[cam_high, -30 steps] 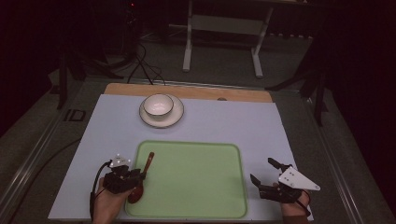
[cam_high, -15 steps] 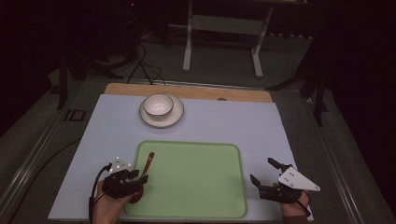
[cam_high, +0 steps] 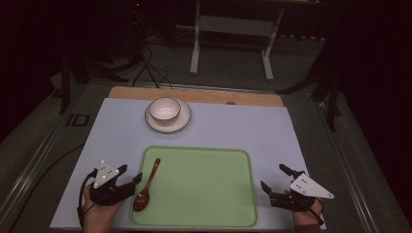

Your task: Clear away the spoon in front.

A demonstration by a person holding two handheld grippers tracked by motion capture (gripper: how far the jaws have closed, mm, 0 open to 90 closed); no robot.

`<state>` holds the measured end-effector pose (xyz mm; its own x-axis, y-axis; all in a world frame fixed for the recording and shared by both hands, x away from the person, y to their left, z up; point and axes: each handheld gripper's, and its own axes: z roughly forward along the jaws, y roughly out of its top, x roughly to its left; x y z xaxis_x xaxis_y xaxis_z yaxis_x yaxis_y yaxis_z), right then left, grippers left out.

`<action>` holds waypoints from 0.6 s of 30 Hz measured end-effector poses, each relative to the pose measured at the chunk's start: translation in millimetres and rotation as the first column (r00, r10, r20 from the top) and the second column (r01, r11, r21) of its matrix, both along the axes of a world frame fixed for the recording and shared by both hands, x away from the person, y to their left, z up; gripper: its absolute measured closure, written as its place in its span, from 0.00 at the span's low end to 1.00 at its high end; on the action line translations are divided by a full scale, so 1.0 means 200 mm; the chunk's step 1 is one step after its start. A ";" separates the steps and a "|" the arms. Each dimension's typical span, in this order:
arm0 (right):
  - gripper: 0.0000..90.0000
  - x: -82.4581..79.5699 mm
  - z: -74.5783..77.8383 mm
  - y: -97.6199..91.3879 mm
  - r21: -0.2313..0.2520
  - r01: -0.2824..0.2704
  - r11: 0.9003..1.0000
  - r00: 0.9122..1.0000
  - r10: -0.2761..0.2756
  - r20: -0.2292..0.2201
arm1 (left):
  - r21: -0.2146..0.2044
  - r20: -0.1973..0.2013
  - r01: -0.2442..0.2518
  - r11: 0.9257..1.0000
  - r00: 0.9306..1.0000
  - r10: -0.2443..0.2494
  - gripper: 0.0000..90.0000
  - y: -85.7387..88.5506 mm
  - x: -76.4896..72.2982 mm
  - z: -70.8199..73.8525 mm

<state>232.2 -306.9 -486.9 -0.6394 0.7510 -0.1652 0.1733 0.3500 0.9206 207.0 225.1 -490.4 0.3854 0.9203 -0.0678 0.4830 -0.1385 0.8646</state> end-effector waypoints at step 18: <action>0.15 0.02 0.01 -0.05 0.032 0.032 0.999 0.999 -0.032 0.004 | -0.077 0.143 -0.117 0.990 0.982 0.127 0.40 0.26 -0.14 0.04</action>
